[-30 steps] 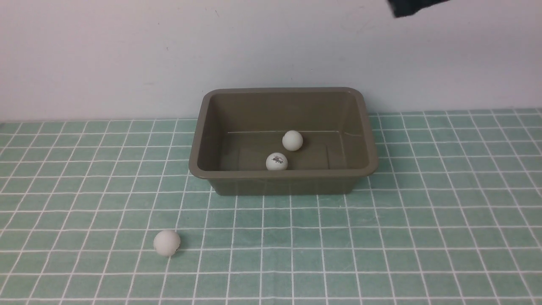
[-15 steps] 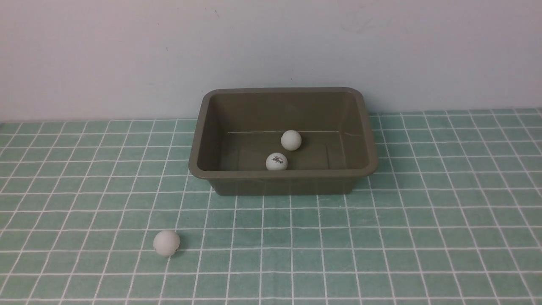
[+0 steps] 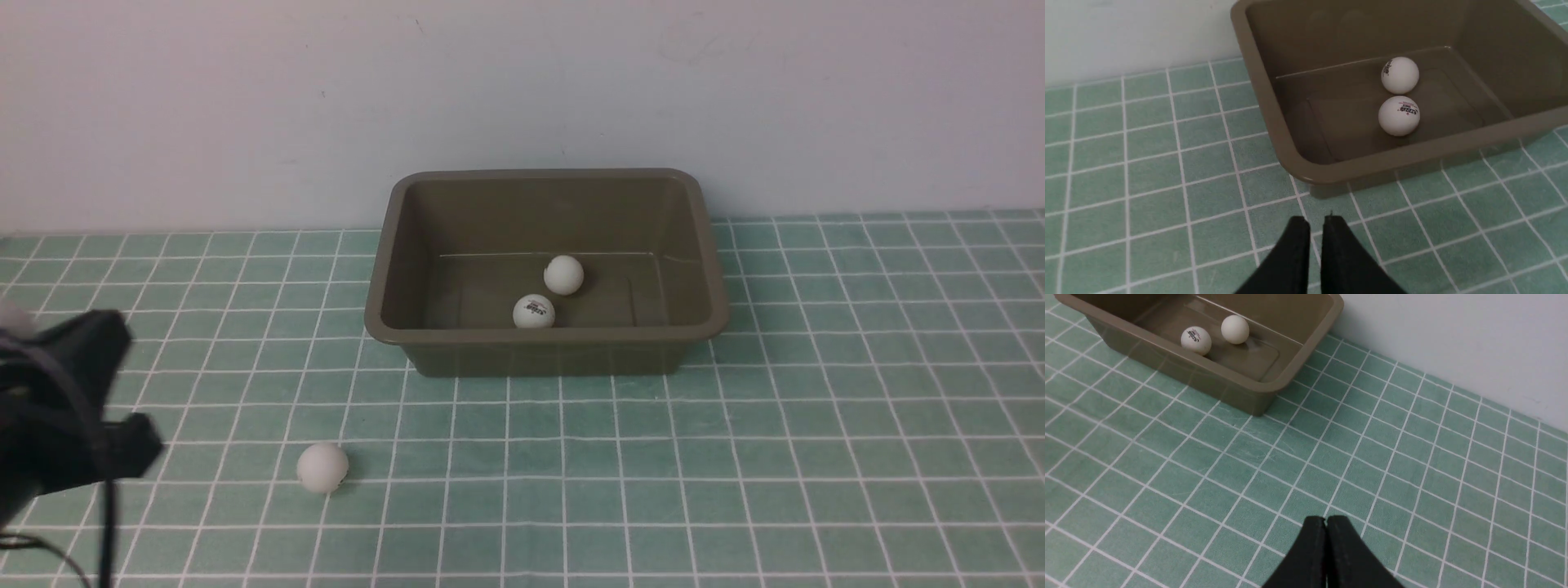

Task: Put the table tennis balls in the box on the green coffee tablecloth.
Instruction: 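Reach for and grasp a ping pong ball on the table beside the basket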

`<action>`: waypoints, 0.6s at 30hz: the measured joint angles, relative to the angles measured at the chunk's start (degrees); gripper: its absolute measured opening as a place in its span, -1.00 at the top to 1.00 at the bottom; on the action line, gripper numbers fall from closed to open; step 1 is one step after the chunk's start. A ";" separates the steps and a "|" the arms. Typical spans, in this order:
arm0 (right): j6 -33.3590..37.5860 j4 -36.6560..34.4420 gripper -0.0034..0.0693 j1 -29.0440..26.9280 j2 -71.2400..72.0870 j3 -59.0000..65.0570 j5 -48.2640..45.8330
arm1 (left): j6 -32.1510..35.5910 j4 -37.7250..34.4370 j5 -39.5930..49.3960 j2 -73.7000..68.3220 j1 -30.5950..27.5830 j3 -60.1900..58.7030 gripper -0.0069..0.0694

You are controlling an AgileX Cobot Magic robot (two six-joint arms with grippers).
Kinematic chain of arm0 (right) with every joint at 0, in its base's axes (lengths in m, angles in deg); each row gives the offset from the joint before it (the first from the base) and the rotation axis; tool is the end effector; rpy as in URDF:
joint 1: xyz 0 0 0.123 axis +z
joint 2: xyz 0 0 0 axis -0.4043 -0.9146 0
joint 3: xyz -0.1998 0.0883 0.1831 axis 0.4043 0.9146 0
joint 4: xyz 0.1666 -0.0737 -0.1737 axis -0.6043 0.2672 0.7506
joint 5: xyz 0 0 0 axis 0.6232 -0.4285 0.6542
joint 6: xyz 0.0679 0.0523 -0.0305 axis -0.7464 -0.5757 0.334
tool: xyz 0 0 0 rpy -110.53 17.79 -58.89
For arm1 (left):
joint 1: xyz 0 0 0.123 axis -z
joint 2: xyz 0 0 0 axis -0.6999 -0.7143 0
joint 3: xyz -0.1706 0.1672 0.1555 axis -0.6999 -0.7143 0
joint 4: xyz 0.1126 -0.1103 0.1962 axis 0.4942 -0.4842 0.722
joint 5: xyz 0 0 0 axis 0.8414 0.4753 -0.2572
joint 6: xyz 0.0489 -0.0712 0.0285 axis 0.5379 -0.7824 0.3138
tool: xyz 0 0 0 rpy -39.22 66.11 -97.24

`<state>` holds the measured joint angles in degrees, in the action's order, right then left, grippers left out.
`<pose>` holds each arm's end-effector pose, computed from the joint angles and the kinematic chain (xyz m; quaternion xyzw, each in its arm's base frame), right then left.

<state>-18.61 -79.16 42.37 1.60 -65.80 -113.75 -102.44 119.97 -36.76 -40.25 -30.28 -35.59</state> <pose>0.0754 0.0213 0.3451 -0.2132 0.8737 0.0139 0.4370 0.2150 -0.0659 0.2451 0.1068 0.8612 -0.1330 0.4789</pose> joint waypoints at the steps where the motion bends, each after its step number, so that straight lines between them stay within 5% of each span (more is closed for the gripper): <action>1: -0.26 0.00 0.94 0.00 0.00 0.00 -0.42 | -1.98 0.58 -0.07 -1.81 0.00 1.43 0.74; 5: -1.32 0.00 0.94 0.00 0.00 0.00 -2.12 | -3.36 1.73 -0.39 -8.29 0.00 5.72 0.67; 12: -1.51 0.00 0.94 0.00 0.00 0.00 -2.76 | 6.58 1.91 5.44 -8.97 0.05 6.51 0.52; 18: -1.58 0.00 0.94 0.00 0.00 0.00 -2.41 | -1.53 -1.31 18.35 -4.83 0.11 6.51 0.52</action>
<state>-20.18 -79.16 42.37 1.60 -65.80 -116.15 -103.97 118.66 -18.41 -45.08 -30.17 -29.09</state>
